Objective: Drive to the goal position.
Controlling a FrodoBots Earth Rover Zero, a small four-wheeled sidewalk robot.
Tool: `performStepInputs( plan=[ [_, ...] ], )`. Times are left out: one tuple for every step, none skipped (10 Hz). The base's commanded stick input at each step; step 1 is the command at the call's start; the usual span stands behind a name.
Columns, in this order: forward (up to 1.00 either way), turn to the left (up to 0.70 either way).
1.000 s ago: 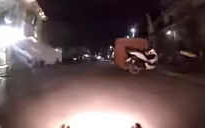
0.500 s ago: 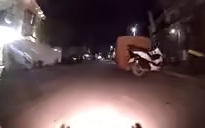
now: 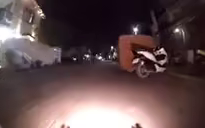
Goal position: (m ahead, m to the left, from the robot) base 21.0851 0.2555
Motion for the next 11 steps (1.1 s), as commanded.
performStepInputs(
  plan=[
    [0.7, -0.28],
    [0.7, -0.13],
    [0.7, -0.05],
    [0.7, 0.0],
    [0.7, 0.0],
    [0.7, 0.0],
    [0.7, 0.0],
    [0.7, 0.0],
    [0.7, 0.0],
    [0.7, 0.0],
    [0.7, 0.0]
  ],
)
